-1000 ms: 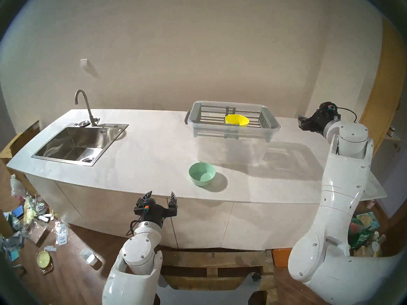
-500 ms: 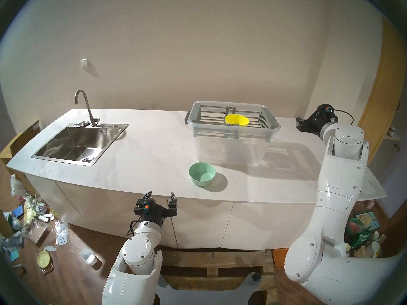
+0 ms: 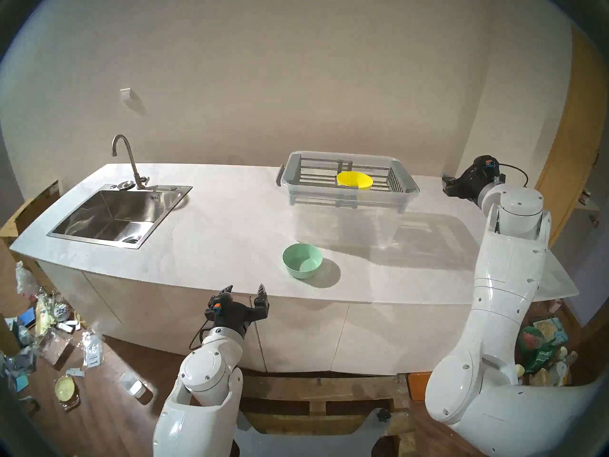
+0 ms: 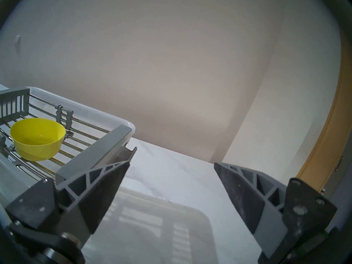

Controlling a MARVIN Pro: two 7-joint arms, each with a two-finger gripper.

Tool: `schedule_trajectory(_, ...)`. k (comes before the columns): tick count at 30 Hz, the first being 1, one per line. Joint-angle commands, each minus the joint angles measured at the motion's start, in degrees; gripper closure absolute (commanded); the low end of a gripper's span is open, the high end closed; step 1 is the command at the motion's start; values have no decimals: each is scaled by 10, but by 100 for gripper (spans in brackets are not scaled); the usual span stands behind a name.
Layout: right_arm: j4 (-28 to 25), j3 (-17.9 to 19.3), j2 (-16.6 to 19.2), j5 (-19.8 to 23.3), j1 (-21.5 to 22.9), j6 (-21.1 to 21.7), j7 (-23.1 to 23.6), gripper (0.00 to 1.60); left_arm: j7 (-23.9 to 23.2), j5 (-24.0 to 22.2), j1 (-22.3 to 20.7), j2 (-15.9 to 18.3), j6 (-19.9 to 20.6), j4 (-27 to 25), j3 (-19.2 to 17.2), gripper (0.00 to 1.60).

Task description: Place the plate or bowl neatly into the plate slot of the drying rack

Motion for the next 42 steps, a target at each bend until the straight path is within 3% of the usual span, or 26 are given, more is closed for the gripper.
schedule_trajectory(1, -12, -2, 3, 3, 12, -8, -3, 0, -11, -27, -28, -1, 32, -39, 22, 0)
schedule_trajectory(11, -12, -2, 3, 4, 12, -8, -3, 0, 27, -84, -57, 9, 97, -81, 73, 0)
schedule_trajectory(21, -12, -2, 3, 5, 12, -9, -4, 0, 84, -119, -84, 9, 129, -79, 90, 0)
schedule_trajectory(25, -12, -2, 3, 5, 11, -9, -4, 0, 106, -152, -97, 6, 147, -67, 86, 0)
schedule_trajectory(33, -12, -2, 3, 6, 11, -9, -5, 0, 142, -204, -114, 3, 148, -43, 86, 0)
schedule_trajectory(42, -12, -2, 4, 6, 11, -9, -5, 0, 136, -229, -123, 0, 143, -14, 77, 0)
